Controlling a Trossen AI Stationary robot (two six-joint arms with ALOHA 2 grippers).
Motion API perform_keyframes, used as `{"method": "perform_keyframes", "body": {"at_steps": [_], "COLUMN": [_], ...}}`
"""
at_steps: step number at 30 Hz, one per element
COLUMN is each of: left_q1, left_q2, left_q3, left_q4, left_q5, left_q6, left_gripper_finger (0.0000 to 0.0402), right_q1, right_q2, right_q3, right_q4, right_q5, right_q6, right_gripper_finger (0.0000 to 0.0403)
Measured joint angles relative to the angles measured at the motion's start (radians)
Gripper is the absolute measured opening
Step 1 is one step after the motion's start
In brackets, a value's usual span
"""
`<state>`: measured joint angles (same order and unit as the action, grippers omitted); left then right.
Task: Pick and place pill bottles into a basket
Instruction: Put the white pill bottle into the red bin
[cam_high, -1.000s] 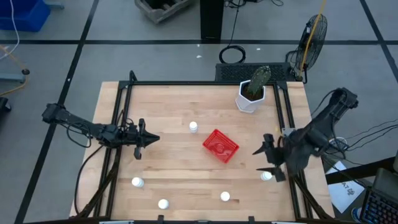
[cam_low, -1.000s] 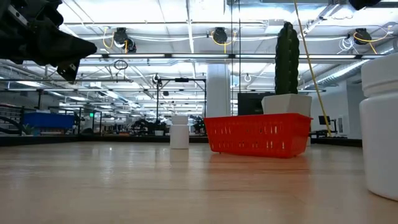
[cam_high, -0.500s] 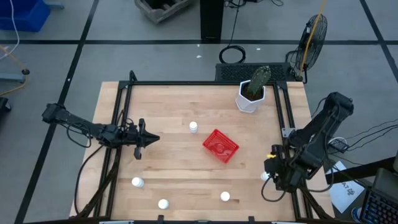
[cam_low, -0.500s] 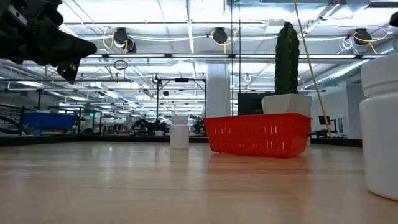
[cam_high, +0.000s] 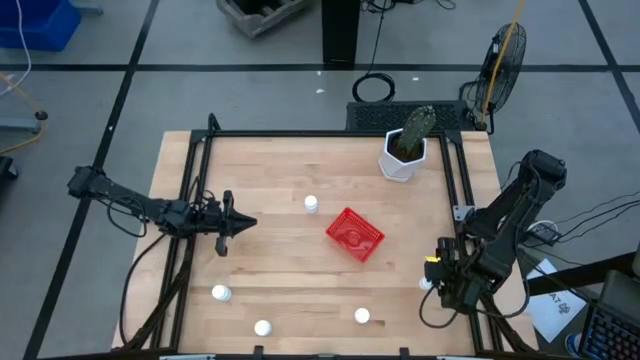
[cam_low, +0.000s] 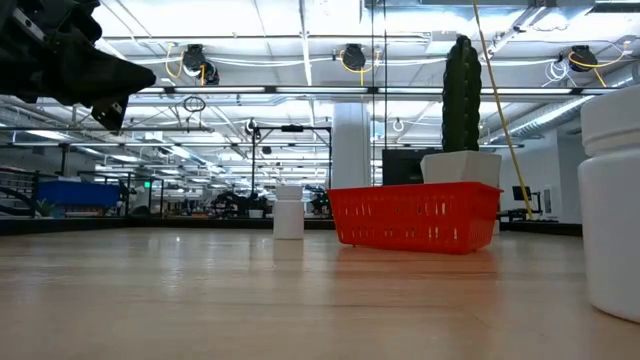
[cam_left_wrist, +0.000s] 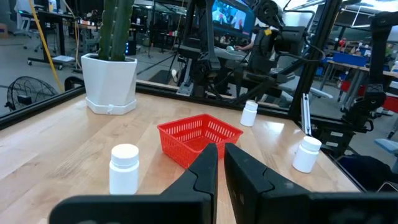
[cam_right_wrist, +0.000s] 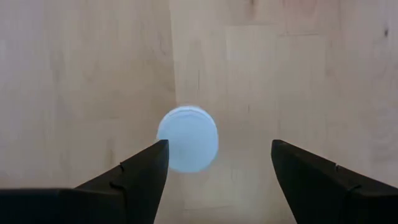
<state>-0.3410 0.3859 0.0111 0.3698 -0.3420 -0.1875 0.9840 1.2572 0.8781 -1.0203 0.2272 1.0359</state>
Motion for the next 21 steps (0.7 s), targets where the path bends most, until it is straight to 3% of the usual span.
{"method": "perform_keyframes", "body": {"at_steps": [10, 21], "left_q1": [0.0, 0.0], "left_q2": [0.0, 0.0], "left_q3": [0.0, 0.0], "left_q4": [0.0, 0.0], "left_q5": [0.0, 0.0], "left_q6": [0.0, 0.0], "left_gripper_finger": [0.0033, 0.0033], "right_q1": [0.0, -0.008], "right_q2": [-0.002, -0.004], "right_q3": [-0.044, -0.049], "right_q4": [0.099, 0.059], "right_q5": [-0.044, 0.061], "right_q6": [-0.003, 0.003], "right_gripper_finger": [0.0272, 0.0269]}}
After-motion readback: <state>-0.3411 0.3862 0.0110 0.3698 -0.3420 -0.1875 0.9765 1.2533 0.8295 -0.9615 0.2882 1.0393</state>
